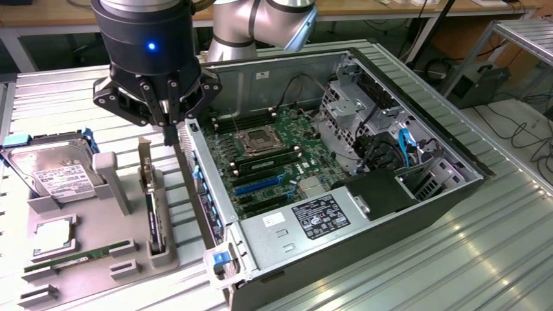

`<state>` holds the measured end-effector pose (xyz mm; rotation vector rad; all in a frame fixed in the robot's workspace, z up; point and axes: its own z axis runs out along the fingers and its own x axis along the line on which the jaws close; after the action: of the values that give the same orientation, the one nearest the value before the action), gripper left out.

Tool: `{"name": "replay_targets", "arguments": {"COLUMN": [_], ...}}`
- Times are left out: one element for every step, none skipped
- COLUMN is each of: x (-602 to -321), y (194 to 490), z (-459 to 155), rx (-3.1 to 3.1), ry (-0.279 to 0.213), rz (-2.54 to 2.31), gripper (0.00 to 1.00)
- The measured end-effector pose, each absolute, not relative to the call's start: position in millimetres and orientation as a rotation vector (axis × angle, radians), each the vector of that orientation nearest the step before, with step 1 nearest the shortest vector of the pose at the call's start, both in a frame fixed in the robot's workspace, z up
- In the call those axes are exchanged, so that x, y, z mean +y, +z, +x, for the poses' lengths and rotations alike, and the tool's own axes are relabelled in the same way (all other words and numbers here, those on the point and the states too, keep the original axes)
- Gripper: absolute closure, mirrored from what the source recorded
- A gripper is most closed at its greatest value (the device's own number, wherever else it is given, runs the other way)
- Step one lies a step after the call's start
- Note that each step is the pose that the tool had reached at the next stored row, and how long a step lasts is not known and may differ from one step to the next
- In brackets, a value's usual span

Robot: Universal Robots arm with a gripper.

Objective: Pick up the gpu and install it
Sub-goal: 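Reach for the gpu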

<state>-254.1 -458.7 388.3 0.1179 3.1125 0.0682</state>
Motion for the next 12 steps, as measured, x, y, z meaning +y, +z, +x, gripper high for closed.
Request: {"name": "replay_targets", "arguments": {"x": [-459.0,-459.1,-459.4,-459.6,-459.7,-459.9,-460.0,-460.1,-460.2,-460.4,-460.6,-460.7], "y": [388.2,388.1,388.0,388.0,387.9,387.8,387.8,387.7,387.6,387.4,387.3,387.2], "z": [-254.1,-254.1,-254.1,-254.1,-254.1,-254.1,-254.1,-254.1,-254.1,-254.1,-254.1,-254.1], "rx": [3.112,3.112,3.112,3.113,3.112,3.112,3.112,3.112,3.113,3.112,3.113,3.112], "ry": [0.068,0.068,0.068,0.068,0.068,0.068,0.068,0.068,0.068,0.068,0.068,0.068], "rz": [0.118,0.118,0.118,0.118,0.118,0.118,0.118,0.118,0.118,0.118,0.118,0.118], "gripper": [0.89,0.89,0.89,0.89,0.89,0.89,0.89,0.89,0.89,0.89,0.89,0.89]}}
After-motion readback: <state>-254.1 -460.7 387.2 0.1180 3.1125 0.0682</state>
